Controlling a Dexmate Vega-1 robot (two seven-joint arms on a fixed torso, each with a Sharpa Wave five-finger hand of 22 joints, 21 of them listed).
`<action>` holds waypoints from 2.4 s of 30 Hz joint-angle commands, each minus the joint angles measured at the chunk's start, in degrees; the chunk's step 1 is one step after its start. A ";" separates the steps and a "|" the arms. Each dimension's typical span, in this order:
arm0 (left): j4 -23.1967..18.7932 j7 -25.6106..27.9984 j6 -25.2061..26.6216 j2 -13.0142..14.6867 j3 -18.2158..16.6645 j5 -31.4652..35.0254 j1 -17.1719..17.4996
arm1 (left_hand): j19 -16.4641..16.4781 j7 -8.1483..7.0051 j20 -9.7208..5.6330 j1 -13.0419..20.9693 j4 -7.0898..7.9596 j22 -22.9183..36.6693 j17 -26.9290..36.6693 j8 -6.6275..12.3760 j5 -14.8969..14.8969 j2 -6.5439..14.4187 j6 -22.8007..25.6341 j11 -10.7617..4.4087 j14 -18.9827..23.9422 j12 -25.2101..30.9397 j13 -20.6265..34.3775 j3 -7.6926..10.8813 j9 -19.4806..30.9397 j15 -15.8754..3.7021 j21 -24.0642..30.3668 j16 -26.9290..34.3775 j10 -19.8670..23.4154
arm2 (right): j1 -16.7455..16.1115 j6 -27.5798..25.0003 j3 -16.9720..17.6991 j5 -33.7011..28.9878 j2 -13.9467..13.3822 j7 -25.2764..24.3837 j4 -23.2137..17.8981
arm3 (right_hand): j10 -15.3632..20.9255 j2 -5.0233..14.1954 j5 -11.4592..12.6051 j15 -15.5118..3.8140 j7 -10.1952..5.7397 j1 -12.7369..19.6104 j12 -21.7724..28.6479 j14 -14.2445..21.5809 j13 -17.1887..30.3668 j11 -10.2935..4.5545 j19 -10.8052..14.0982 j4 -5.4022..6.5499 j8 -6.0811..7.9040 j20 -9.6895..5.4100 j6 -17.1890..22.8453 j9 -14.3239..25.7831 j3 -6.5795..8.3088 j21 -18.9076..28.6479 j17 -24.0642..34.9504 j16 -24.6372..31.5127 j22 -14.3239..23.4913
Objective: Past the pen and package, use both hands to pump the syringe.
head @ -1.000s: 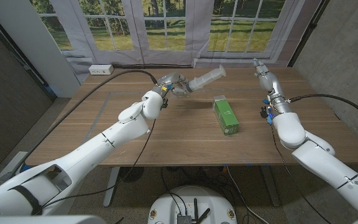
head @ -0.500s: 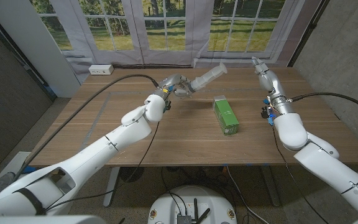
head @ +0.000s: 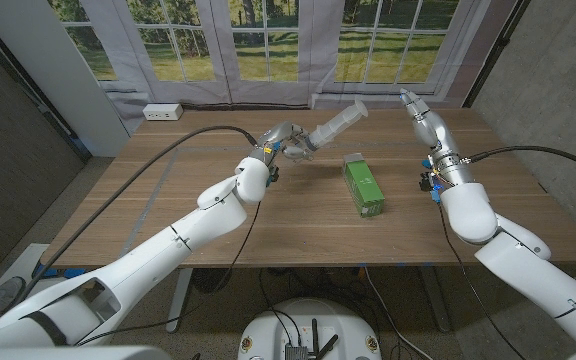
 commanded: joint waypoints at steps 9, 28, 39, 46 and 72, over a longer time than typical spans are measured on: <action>0.41 0.19 -3.83 1.45 0.41 -1.36 0.38 | 0.60 0.35 -7.95 -0.28 0.47 0.14 0.11 0.26 0.52 7.32 4.57 -2.46 2.17 -0.05 0.05 1.11 0.19 -8.69 -0.03 -0.10 2.06 | -4.82 0.00 3.86 -2.76 -2.32 4.60 -5.13 | 0.93 0.16 -0.19 -0.41 -0.35 0.53 0.13 0.09 0.13 -0.03 -0.01 -0.76 0.34 0.13 2.00 0.21 -0.16 0.19 0.28 0.53 0.30; 1.66 -0.09 -5.75 0.89 0.52 -1.47 0.21 | 0.50 0.33 -8.01 -0.59 0.41 0.13 0.11 0.14 0.54 7.40 4.44 -2.45 1.91 -0.08 0.03 1.45 0.21 -8.75 -0.11 -0.11 1.82 | -6.78 -1.82 4.12 -9.91 -2.23 5.85 -7.97 | 0.59 0.38 -0.60 0.53 -0.91 1.07 -0.47 -1.15 0.09 -1.06 -0.85 -1.95 1.10 0.16 6.01 0.28 -0.26 0.26 0.40 0.60 0.33; 2.23 0.21 -6.60 0.61 0.55 -1.42 0.34 | 0.46 0.23 -7.99 -0.72 0.39 0.12 0.14 0.11 0.55 7.50 4.41 -2.43 1.92 -0.03 0.03 1.64 0.22 -8.72 -0.13 -0.04 1.85 | -5.89 -2.09 3.06 -12.35 -2.42 7.19 -7.84 | 0.75 0.49 -0.69 0.52 -1.20 1.17 -0.45 -1.23 0.09 -1.24 -1.10 -2.20 0.86 0.21 6.06 0.31 -0.26 0.25 0.43 0.70 0.34; 2.82 0.19 -7.03 0.29 0.67 -1.50 0.15 | 0.45 0.35 -7.99 -0.83 0.37 0.12 0.15 0.09 0.55 7.47 4.39 -2.44 1.92 -0.04 0.02 1.71 0.22 -8.72 -0.13 -0.01 1.80 | -5.46 -2.59 2.62 -13.24 -2.86 8.31 -7.93 | 1.24 0.59 -0.77 0.47 -1.57 1.24 -0.30 -1.26 0.10 -1.10 -1.16 -2.42 0.69 0.20 6.16 0.33 -0.25 0.31 0.47 0.80 0.34; 3.54 0.12 -7.87 -0.01 0.74 -1.58 0.01 | 0.35 0.41 -7.99 -1.10 0.30 0.12 0.20 0.06 0.53 7.56 4.42 -2.46 1.93 0.05 0.04 2.13 0.24 -8.61 -0.16 0.07 1.82 | -3.51 -4.81 0.65 -15.45 -4.94 10.74 -7.76 | 2.27 0.79 -1.02 -0.28 -1.90 1.30 -0.14 -0.58 0.15 -1.13 -1.35 -2.99 0.04 0.35 5.76 0.35 -0.33 0.41 0.59 1.41 0.34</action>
